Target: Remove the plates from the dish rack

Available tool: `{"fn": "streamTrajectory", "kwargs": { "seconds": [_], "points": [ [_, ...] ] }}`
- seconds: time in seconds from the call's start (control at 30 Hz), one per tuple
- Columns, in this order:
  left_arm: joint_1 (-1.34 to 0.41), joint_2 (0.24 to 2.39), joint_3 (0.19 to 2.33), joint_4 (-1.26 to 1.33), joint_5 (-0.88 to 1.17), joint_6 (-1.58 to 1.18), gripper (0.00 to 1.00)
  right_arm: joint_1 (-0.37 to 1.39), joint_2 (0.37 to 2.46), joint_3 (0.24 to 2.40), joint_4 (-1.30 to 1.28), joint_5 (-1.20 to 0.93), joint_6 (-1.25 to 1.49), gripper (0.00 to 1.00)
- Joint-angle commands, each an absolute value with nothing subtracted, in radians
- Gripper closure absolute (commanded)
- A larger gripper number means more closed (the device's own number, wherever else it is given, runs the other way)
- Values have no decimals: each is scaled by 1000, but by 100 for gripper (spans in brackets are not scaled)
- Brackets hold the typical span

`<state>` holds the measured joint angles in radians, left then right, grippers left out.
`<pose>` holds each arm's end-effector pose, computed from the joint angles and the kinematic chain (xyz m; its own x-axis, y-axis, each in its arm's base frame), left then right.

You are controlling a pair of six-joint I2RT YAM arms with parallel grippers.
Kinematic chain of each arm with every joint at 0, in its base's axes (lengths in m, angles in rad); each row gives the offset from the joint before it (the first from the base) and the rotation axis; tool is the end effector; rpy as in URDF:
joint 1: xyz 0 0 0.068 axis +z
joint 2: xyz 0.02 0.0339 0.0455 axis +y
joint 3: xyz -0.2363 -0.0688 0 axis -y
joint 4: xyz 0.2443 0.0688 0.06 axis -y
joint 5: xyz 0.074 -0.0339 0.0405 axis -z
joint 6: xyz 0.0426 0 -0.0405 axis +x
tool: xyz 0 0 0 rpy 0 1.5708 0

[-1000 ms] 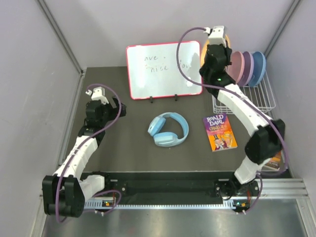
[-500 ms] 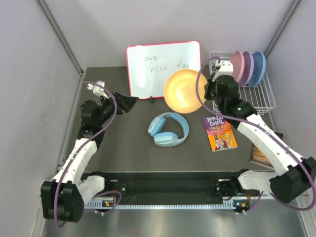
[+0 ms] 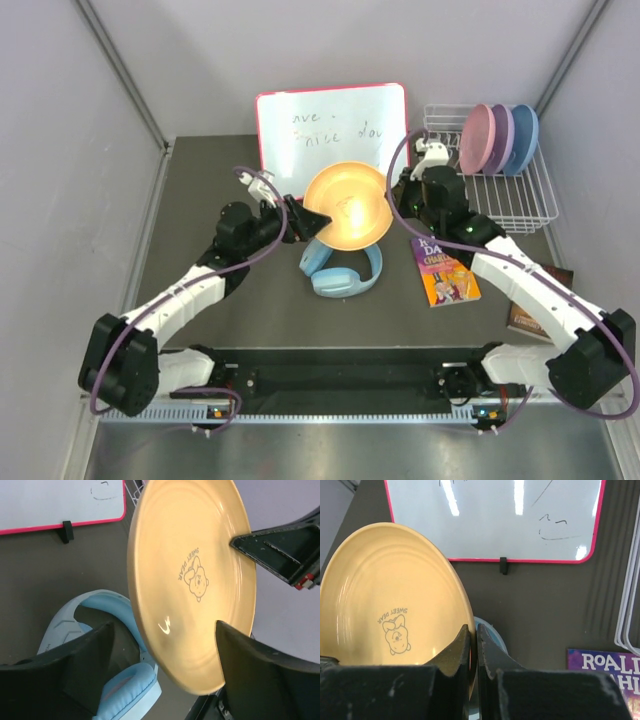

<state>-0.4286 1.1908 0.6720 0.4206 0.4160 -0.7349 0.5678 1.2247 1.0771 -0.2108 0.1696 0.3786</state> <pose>0.2536 -0.1348 0.2528 -0.5663 -0.4156 -0.7118 0.4936 0.5206 -0.6967 0.2559 0.1547 0.3185 -0.4215 0.1633 -0.8920 -0.2594 0.9209 0.2911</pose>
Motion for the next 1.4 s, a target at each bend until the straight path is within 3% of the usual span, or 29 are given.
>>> {"fn": "streamTrajectory", "kwargs": {
  "seconds": [0.0, 0.07, 0.1, 0.17, 0.2, 0.3, 0.37, 0.4, 0.43, 0.53, 0.7, 0.83, 1.1, 1.37],
  "points": [
    [-471, 1232, 744, 460, 315, -696, 25, 581, 1212, 1074, -121, 133, 402, 100],
    [-486, 1242, 752, 450, 273, -680, 38, 581, 1206, 1074, -124, 138, 397, 100],
    [-491, 1244, 764, 407, 250, -672, 58, 581, 1201, 1074, -129, 143, 397, 100],
    [-505, 1235, 775, 362, 178, -646, 78, 581, 1192, 1072, -132, 156, 390, 100],
    [-508, 1229, 773, 335, 158, -640, 100, 580, 1189, 1074, -136, 160, 387, 99],
    [-512, 1195, 753, 322, 95, -623, 100, 581, 1187, 1078, -143, 167, 380, 87],
    [-515, 1165, 747, 293, 36, -603, 100, 581, 1186, 1080, -143, 175, 373, 72],
    [-515, 1152, 747, 273, 9, -594, 100, 581, 1187, 1088, -146, 184, 370, 63],
    [-515, 1138, 749, 221, -45, -569, 100, 583, 1190, 1094, -155, 199, 364, 35],
    [-511, 1034, 759, 125, -225, -525, 100, 571, 1184, 1129, -201, 311, 312, 16],
    [-489, 913, 730, -43, -480, -523, 100, 456, 1187, 1204, -259, 331, 221, 11],
    [-422, 855, 663, -113, -538, -581, 100, 324, 1219, 1244, -287, 236, 213, 11],
    [-264, 854, 512, -156, -480, -679, 100, 74, 1305, 1328, -325, 66, 204, 10],
    [-239, 879, 422, -124, -482, -736, 99, -93, 1436, 1425, -351, -21, 186, 10]
  ]
}}
